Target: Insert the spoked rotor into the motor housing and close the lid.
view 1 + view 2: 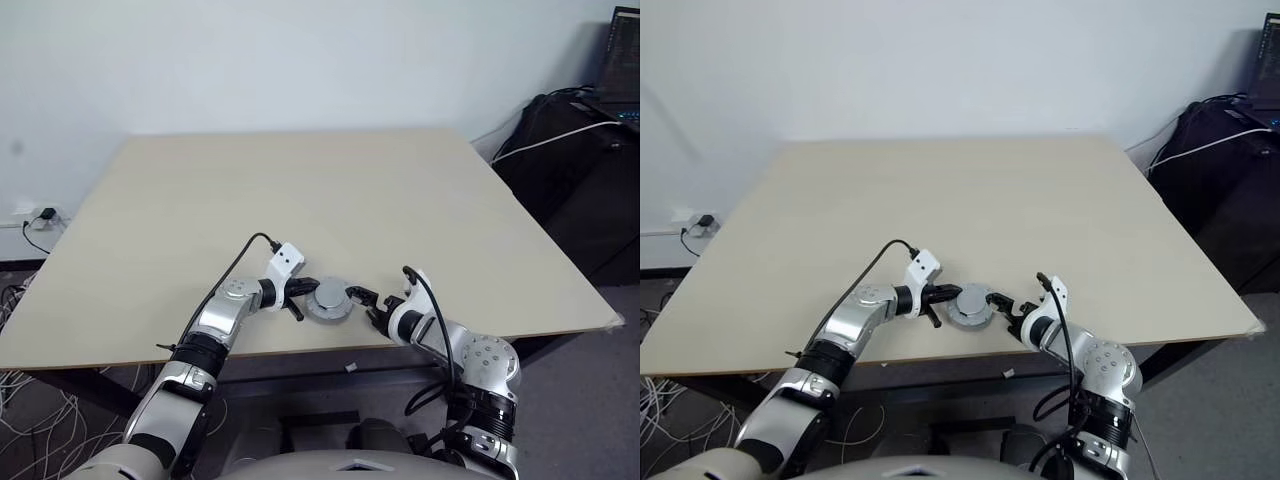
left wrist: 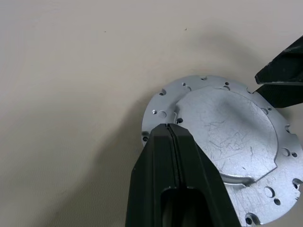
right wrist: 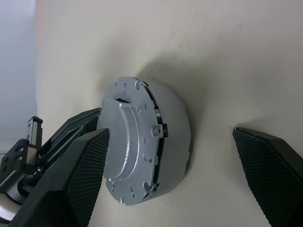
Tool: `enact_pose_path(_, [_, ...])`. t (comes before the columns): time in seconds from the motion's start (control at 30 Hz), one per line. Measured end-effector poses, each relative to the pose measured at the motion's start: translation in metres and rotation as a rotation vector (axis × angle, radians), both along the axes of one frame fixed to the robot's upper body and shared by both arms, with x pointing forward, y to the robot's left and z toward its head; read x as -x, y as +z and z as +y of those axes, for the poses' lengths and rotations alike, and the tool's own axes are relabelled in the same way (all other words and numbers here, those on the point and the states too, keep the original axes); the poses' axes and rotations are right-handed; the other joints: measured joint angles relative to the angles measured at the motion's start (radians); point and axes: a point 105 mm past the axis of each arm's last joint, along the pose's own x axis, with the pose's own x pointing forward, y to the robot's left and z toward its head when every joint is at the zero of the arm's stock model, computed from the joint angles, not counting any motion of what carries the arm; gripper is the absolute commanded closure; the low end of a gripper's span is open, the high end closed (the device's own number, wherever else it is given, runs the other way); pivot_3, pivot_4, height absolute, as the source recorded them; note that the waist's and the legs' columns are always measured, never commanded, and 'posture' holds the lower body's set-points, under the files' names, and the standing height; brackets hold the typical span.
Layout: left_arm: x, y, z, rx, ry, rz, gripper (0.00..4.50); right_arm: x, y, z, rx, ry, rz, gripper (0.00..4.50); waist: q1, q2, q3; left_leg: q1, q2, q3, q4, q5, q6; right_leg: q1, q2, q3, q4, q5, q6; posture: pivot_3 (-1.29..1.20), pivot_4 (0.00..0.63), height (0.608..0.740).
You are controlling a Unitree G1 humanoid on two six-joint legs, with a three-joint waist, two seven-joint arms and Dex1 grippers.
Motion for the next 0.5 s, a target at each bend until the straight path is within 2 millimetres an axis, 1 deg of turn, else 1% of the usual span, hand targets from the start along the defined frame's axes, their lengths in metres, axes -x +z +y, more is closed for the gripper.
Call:
enact_pose_path(0.27, [0.0,0.0,-0.001,0.002,0.0,-0.001,4.5,0.003,0.001,0.015,-0.046,0.066,0.017,0.02,0.001,0.0,0.0,-0.001,0.0,0.0,-0.001,0.0,0.0,-0.001,-0.001,0.0,0.0,-0.001,0.0,0.0,0.0,0.74])
enact_pose_path(0.5, [0.0,0.001,-0.001,0.003,-0.001,-0.002,4.5,0.003,0.002,0.023,-0.097,0.077,0.03,0.02,0.001,0.0,0.0,-0.002,0.0,0.0,-0.001,0.0,0.0,-0.001,-0.001,0.0,-0.001,-0.001,0.0,0.0,0.0,0.74])
